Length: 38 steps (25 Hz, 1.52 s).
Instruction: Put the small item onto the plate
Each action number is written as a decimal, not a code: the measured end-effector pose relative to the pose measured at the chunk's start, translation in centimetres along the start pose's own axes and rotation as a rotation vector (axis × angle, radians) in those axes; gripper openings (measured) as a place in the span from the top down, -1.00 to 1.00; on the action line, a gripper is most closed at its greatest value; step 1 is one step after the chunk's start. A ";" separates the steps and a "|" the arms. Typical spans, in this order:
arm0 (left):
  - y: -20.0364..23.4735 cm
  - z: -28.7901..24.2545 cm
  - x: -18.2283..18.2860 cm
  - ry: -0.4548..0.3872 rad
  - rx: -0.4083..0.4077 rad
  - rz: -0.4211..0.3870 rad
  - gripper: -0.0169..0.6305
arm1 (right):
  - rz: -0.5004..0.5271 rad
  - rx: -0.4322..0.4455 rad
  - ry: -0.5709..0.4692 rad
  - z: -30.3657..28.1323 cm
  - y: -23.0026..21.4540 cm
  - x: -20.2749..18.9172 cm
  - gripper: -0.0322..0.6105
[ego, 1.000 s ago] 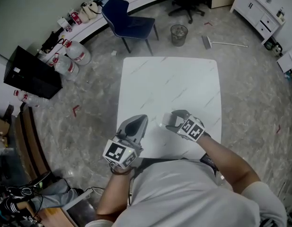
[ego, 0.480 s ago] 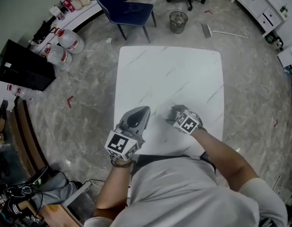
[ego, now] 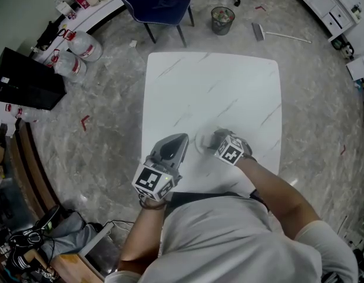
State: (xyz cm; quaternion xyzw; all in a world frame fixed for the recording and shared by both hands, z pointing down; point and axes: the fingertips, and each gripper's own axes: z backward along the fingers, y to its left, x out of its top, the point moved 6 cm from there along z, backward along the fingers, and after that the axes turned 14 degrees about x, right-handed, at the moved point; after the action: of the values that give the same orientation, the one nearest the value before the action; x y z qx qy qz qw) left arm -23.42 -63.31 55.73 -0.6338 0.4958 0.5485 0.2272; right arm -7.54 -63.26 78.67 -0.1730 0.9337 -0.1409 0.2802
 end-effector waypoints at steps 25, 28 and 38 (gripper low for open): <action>-1.9 -0.2 0.5 0.012 -0.012 -0.010 0.93 | 0.080 -0.032 -0.170 6.0 2.6 2.1 0.20; -2.8 -0.1 1.2 -0.006 -0.018 -0.020 0.93 | 0.103 -0.052 -0.280 9.7 3.9 3.3 0.50; -8.0 3.6 6.3 -0.090 -0.037 -0.044 0.93 | 0.212 -0.104 -0.635 23.5 11.2 7.8 0.89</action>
State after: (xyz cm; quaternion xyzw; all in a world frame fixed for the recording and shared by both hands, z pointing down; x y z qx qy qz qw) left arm -18.68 -59.49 46.81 -0.6235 0.4606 0.5804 0.2495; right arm -2.97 -60.25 52.05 -0.1242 0.8186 -0.0023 0.5607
